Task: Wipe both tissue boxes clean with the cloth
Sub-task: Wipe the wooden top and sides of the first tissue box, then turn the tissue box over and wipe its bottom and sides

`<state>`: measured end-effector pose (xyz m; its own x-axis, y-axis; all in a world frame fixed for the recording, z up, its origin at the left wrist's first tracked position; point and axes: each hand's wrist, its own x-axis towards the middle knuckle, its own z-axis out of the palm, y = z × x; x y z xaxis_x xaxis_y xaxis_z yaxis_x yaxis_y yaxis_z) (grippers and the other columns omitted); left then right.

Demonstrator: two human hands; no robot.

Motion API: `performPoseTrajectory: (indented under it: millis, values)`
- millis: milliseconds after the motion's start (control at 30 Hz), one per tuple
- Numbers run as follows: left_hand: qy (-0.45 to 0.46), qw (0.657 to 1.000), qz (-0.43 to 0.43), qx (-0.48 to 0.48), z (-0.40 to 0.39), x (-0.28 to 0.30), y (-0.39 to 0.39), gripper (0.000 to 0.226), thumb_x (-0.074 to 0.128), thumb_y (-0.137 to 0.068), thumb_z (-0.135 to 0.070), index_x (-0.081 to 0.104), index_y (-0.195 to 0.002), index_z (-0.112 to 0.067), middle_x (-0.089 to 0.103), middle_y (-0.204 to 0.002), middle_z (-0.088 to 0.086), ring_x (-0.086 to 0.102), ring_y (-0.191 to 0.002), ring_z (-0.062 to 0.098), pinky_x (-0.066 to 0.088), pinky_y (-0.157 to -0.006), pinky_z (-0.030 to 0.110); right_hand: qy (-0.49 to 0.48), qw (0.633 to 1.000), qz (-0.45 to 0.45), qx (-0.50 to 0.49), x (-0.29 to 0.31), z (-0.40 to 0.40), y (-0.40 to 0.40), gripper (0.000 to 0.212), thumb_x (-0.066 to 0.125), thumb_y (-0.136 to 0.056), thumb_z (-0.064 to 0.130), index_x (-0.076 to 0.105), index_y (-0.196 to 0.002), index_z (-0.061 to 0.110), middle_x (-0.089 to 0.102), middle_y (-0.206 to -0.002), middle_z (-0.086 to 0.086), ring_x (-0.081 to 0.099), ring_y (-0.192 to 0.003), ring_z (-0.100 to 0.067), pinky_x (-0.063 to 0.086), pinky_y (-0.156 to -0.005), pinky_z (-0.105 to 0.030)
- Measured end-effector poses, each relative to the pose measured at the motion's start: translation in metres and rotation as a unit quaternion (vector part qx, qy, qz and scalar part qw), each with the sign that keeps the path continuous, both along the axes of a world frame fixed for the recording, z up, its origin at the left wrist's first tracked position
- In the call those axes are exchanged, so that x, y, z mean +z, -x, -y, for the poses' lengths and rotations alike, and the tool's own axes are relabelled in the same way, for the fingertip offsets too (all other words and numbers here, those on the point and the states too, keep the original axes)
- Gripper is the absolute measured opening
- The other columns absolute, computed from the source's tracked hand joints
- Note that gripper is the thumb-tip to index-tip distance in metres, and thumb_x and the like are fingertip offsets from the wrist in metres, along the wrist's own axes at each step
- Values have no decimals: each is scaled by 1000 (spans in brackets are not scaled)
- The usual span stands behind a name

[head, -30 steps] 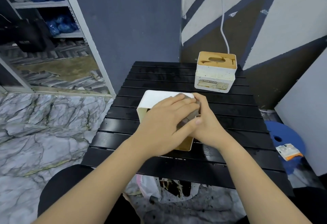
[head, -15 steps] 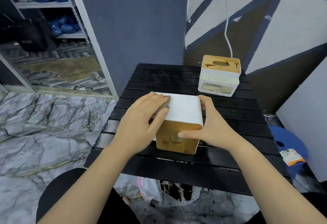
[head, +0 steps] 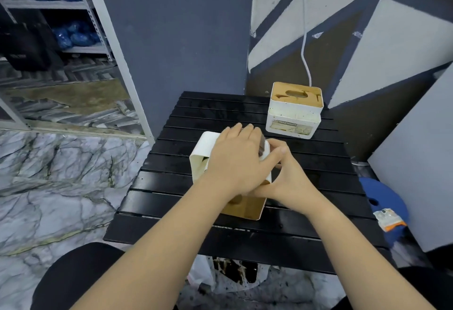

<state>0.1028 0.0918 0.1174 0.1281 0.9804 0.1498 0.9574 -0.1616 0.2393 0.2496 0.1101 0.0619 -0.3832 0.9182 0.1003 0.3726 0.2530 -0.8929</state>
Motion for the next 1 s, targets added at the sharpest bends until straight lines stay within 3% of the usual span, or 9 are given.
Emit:
performPoseTrajectory:
  millis: [133,233,367,500,567,667,767,867,1000]
  values:
    - [-11,1000,-17,-1,4,-6,-17,90,15,-92,-75,34,-157,-16,32,-164,3,20,-154,24,8,-126,40,-21,1000,-5,-11,-2,2,2,103,94,-71,21,29,-151,17,47,-127,31,50,-111,27,45,-88,-2]
    - [-18,999,-42,-8,9,-10,-33,86,14,-97,-70,31,-158,-12,30,-165,7,19,-154,27,8,-127,42,-36,999,-21,-26,-10,5,1,96,83,-84,13,21,-157,9,47,-137,20,46,-113,30,41,-93,0]
    - [-69,994,-84,-15,15,-15,-37,80,7,-99,-58,44,-152,-12,46,-156,6,29,-150,28,14,-127,41,-69,997,-21,-39,-16,5,1,96,79,-87,12,16,-158,5,39,-140,23,37,-113,37,30,-94,6]
    - [-117,989,-47,-73,23,-24,-24,55,27,-105,-50,66,-128,-19,65,-133,-4,43,-140,21,27,-122,38,-57,997,-30,-42,-22,3,0,100,76,-88,0,10,-161,15,46,-130,25,55,-122,10,38,-94,0]
    - [-113,987,-23,-109,29,-25,-18,49,32,-105,-51,69,-117,-20,67,-124,-7,45,-135,19,32,-117,37,-68,997,-23,-28,-24,3,-3,112,81,-84,6,1,-162,20,51,-133,18,59,-118,4,42,-97,-6]
    - [-49,983,108,-142,33,-12,-9,47,32,-103,-54,63,-127,-28,63,-133,-12,41,-141,12,29,-119,34,-76,995,-61,-18,-22,6,-3,120,87,-77,11,4,-162,27,46,-146,6,55,-129,0,47,-109,-27]
    - [41,927,356,-111,37,13,4,35,37,-108,-41,52,-139,-35,58,-135,-22,48,-130,-6,36,-110,20,-120,987,-103,-26,-14,17,-2,128,97,-63,30,14,-161,33,26,-164,7,32,-152,-16,39,-119,-48]
    - [21,935,352,-43,38,18,35,44,43,-105,-30,45,-148,-38,43,-155,-17,29,-149,5,27,-122,36,-199,979,-22,-23,-7,31,-2,114,85,-72,58,18,-162,38,8,-172,11,11,-159,-14,25,-125,-53]
    - [148,955,251,-54,49,22,64,72,60,-90,-24,30,-151,-47,7,-159,-34,-13,-150,-1,10,-125,36,-240,971,17,-15,-19,35,2,69,62,-96,45,32,-158,37,15,-171,13,11,-159,-12,18,-126,-59]
